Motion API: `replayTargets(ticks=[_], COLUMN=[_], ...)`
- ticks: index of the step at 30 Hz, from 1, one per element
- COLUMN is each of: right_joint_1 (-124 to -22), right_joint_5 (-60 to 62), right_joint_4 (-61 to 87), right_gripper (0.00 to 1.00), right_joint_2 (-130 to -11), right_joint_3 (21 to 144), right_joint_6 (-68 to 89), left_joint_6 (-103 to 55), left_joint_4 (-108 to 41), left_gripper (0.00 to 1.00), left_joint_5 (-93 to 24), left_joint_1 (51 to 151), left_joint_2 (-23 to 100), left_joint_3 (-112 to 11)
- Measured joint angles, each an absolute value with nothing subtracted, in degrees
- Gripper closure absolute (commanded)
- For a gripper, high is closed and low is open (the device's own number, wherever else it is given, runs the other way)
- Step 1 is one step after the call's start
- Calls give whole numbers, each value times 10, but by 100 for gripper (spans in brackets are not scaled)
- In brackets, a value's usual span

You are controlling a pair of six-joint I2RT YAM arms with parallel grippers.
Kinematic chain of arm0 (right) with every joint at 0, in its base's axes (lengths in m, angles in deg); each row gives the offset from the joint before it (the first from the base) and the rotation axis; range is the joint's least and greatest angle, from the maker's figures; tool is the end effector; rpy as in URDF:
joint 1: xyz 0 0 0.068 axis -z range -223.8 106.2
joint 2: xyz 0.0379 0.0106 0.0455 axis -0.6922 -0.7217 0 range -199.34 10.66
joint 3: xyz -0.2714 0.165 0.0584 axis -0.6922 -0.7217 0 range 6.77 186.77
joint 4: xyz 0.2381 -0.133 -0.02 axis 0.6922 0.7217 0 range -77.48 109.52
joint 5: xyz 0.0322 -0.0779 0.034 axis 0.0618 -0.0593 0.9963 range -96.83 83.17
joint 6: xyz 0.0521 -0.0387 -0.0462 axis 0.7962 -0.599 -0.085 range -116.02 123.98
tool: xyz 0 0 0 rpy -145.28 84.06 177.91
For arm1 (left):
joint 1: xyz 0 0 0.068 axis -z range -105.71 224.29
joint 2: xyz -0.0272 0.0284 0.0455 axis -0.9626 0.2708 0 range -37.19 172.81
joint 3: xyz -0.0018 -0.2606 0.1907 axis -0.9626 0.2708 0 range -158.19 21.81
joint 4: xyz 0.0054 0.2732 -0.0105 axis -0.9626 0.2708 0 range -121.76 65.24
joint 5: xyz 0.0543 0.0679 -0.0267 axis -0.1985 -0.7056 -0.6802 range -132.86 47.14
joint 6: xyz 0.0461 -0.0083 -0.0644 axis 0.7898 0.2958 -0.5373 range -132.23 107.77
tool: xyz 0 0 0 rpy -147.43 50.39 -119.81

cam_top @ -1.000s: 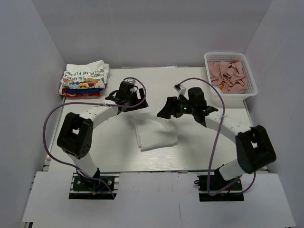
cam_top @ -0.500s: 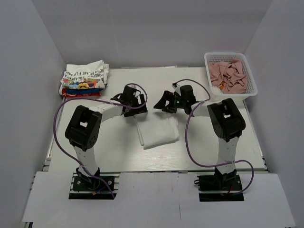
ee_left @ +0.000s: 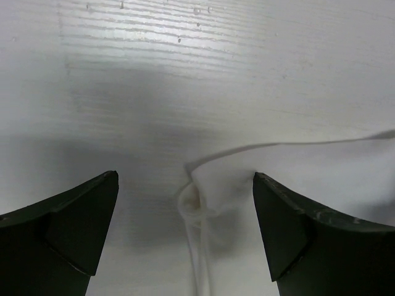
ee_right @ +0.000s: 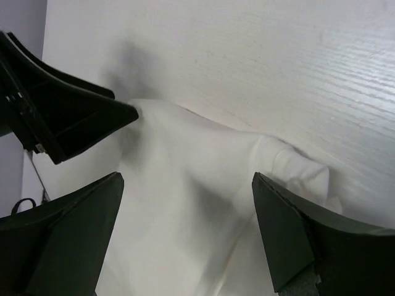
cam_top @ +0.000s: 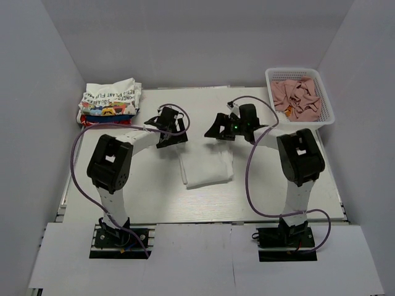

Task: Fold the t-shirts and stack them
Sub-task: Smooth out wrinkles on the folded tshirt

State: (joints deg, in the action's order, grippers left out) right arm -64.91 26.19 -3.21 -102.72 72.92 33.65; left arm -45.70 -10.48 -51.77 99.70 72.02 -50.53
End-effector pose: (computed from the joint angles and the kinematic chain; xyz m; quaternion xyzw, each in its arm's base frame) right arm 0.4310 0.2064 0.1859 -0.0760 0.8446 0.4248 0.3169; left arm 0.4027 -0.1796 0.1844 -0.0886 0.9548 -0.0695 0.2750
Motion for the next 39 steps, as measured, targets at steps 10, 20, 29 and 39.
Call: replayTargets(ticks=[10, 20, 29, 39], right_joint_1=[-641, -645, -649, -653], right_joint_5=[175, 160, 158, 167], right_joint_4=[47, 162, 128, 84], right_gripper=[10, 21, 37, 62], right_joint_2=[-690, -562, -605, -685], right_joint_3=[555, 358, 347, 368], right_joint_6=[286, 241, 212, 206], left_joint_6=[-458, -454, -453, -453], left_joint_4=[-142, -194, -211, -208], left_gripper=[0, 0, 0, 0], left_joint_5=[-394, -254, -249, -261], left_joint_1=[1042, 1131, 1137, 1138], left_joint_2=[514, 542, 542, 546], left_joint_3=[-384, -284, -260, -264])
